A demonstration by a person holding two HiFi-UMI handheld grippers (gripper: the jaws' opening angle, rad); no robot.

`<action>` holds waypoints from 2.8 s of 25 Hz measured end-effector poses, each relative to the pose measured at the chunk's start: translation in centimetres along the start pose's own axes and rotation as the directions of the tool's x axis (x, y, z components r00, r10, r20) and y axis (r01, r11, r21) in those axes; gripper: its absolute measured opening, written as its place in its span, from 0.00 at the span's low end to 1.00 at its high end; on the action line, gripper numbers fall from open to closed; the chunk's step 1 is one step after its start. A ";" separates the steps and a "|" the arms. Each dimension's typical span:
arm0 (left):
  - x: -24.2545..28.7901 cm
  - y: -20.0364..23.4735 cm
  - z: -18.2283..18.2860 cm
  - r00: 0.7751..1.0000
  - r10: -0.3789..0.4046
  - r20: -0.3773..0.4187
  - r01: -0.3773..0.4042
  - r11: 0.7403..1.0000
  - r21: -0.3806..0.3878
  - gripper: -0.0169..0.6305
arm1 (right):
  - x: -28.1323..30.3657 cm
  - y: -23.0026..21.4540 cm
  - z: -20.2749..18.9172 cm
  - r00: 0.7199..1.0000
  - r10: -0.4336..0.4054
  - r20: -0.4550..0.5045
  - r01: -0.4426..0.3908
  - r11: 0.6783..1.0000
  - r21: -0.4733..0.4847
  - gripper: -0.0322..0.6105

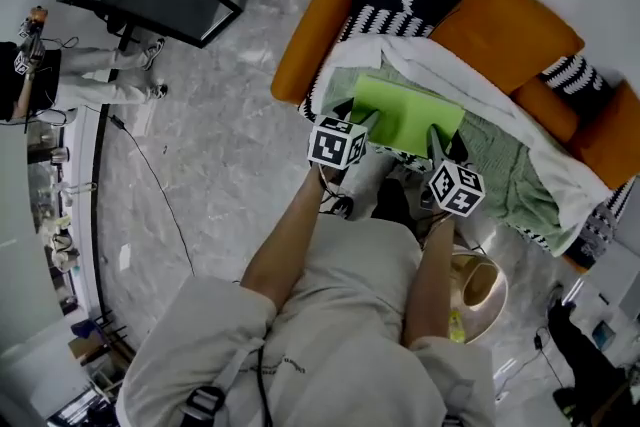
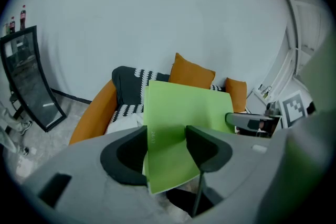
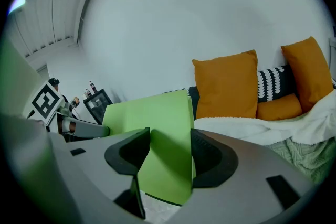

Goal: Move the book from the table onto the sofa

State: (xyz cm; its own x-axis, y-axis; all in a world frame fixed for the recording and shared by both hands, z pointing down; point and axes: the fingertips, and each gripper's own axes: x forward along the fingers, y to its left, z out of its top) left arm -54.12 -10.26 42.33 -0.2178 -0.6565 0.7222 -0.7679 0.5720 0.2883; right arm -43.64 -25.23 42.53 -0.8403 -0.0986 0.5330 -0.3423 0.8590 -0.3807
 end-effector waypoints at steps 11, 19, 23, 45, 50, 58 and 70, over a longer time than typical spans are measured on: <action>5.9 -0.3 -0.2 0.994 0.011 -0.108 -0.013 1.000 -0.020 0.38 | 3.7 -4.9 -1.6 0.999 0.014 -0.052 -0.010 0.998 0.065 0.42; 12.0 -1.1 -4.3 0.974 -0.053 -0.222 0.038 0.997 -0.073 0.38 | 5.2 -9.8 -5.9 0.985 -0.034 -0.171 0.053 0.993 0.106 0.42; 16.3 -2.2 -5.5 0.961 -0.100 -0.256 0.086 0.994 -0.063 0.38 | 6.0 -13.5 -7.7 0.977 -0.077 -0.200 0.106 0.985 0.136 0.42; 31.9 2.1 -14.5 0.885 -0.217 -0.412 0.235 0.972 -0.008 0.38 | 14.5 -21.5 -20.2 0.941 -0.214 -0.263 0.289 0.912 0.290 0.41; 34.6 3.3 -16.7 0.860 -0.225 -0.458 0.267 0.963 0.028 0.38 | 16.0 -22.2 -24.0 0.926 -0.231 -0.300 0.326 0.889 0.321 0.41; 36.7 3.9 -18.6 0.847 -0.231 -0.479 0.281 0.959 0.034 0.38 | 17.1 -23.2 -26.3 0.915 -0.273 -0.296 0.364 0.877 0.314 0.41; 39.1 4.2 -19.3 0.827 -0.274 -0.490 0.316 0.949 0.004 0.38 | 18.2 -24.4 -27.5 0.908 -0.315 -0.277 0.396 0.861 0.318 0.41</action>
State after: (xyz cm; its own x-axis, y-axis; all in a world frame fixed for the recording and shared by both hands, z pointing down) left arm -54.22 -24.04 83.90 0.3253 -0.4587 0.8269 -0.7996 0.3333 0.4995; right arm -39.09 -34.17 82.28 -0.5387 -0.2213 0.8129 -0.7614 0.5410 -0.3573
